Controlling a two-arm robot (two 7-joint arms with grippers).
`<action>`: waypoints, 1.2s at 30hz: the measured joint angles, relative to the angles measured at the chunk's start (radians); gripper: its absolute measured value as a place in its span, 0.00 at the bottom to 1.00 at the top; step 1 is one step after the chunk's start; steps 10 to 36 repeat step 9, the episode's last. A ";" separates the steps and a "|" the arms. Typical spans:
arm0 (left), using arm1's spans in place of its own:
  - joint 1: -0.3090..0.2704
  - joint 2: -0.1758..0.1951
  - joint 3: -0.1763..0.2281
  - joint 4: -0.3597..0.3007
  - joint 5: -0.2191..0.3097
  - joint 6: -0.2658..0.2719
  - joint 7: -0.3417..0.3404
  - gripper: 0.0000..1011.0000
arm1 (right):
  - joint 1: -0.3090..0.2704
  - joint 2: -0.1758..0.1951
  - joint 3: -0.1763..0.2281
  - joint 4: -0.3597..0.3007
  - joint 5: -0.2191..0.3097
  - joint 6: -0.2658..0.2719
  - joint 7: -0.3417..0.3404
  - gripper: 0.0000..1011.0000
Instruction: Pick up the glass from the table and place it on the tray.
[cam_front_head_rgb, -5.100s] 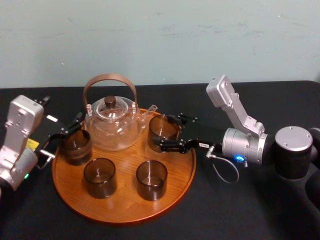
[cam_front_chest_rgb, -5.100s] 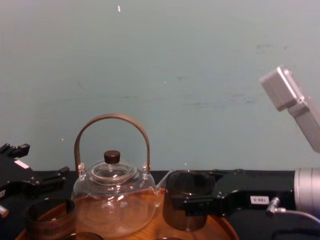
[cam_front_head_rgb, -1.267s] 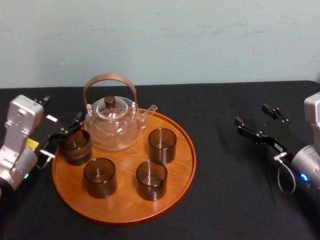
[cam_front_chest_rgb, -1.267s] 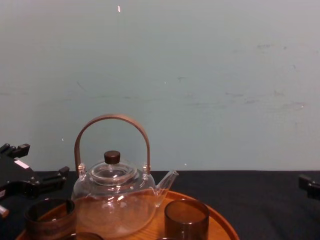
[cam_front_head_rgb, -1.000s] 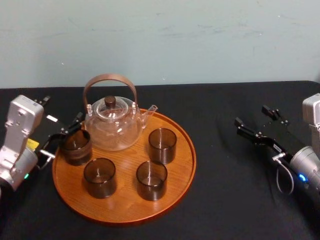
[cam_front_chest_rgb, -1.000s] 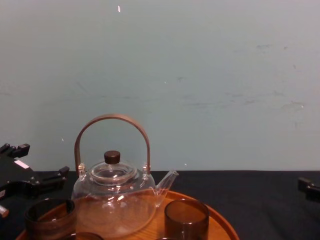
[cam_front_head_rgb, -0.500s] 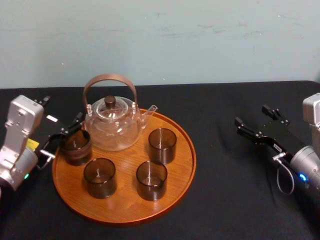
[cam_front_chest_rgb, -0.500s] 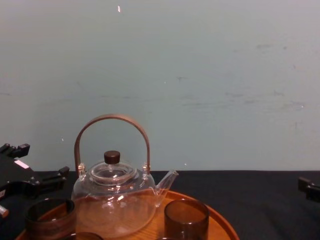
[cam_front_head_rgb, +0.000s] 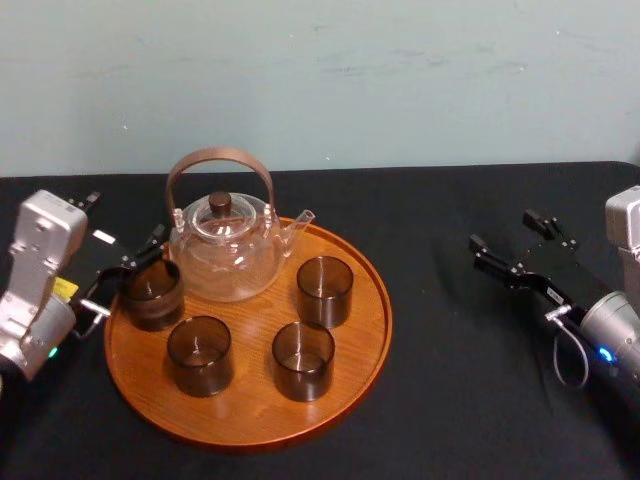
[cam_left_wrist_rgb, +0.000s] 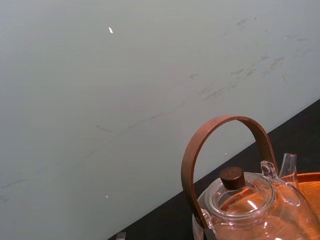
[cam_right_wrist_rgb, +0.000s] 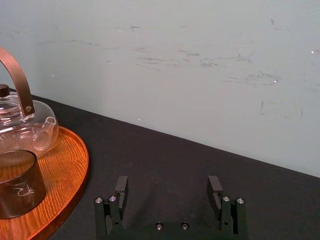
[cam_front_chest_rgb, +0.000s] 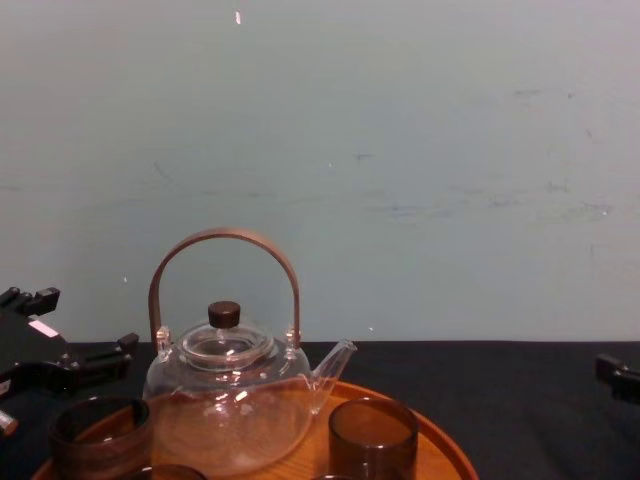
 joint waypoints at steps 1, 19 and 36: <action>0.000 0.000 0.000 0.000 0.000 0.000 0.000 0.99 | 0.000 0.000 0.000 0.000 0.000 0.000 0.000 0.99; 0.000 0.000 0.000 0.000 0.000 0.000 0.000 0.99 | 0.000 0.001 0.000 -0.001 0.001 0.000 0.000 0.99; 0.000 0.000 0.000 0.000 0.000 0.000 0.000 0.99 | 0.000 0.001 0.000 -0.001 0.001 0.000 0.000 0.99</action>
